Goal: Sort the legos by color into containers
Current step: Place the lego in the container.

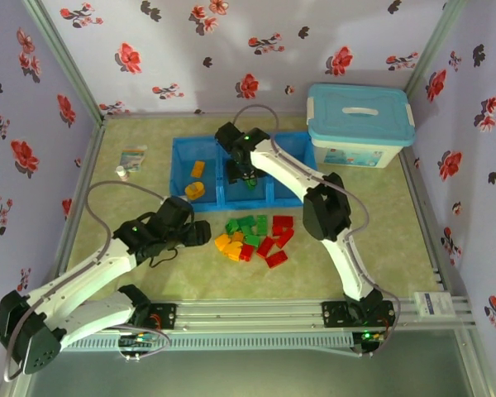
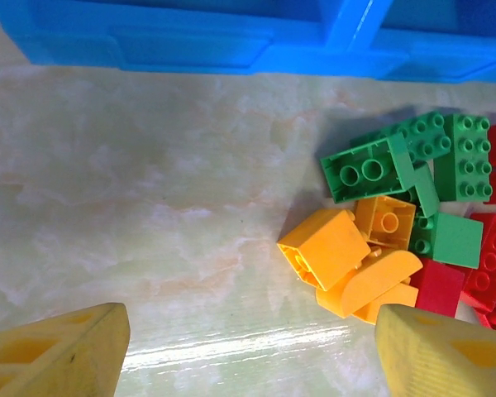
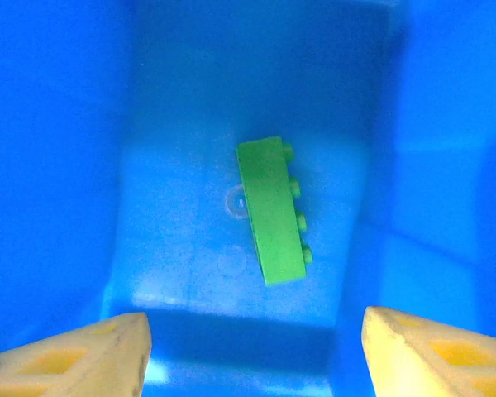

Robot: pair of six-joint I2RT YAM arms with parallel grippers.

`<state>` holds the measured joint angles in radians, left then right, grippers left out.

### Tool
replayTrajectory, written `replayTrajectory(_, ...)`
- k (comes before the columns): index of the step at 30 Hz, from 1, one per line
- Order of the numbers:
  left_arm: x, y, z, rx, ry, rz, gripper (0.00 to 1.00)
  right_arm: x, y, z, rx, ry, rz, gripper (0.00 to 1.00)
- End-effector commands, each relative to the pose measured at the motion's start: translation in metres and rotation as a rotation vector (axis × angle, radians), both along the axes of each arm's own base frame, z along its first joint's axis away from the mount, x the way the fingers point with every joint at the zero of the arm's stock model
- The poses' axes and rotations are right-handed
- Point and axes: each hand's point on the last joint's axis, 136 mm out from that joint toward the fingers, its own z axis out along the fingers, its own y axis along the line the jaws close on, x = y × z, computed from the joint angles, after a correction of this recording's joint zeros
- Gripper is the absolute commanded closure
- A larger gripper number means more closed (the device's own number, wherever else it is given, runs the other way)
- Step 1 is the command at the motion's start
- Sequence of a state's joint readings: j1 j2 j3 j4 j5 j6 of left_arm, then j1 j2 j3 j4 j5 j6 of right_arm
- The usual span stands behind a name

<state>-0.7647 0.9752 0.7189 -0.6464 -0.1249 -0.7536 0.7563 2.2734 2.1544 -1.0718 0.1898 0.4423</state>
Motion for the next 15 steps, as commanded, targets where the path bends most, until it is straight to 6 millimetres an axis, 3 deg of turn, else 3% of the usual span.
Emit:
replayTrajectory(1,0.003,-0.013,-0.002,0.016,-0.011,-0.025,0.22,-0.014,-0.004,0.064,0.057,-0.109,-0.001,0.32)
replayTrajectory(4,0.004,-0.027,-0.006,0.040,-0.004,-0.078,0.22,-0.028,-0.006,0.088,0.086,-0.146,0.016,0.31)
replayTrajectory(9,0.007,-0.046,-0.019,0.033,0.028,-0.119,0.23,-0.051,-0.020,0.107,0.148,-0.182,0.019,0.31)
replayTrajectory(15,0.008,-0.065,-0.038,0.031,0.090,-0.170,0.23,-0.072,-0.047,0.098,0.157,-0.187,-0.004,0.31)
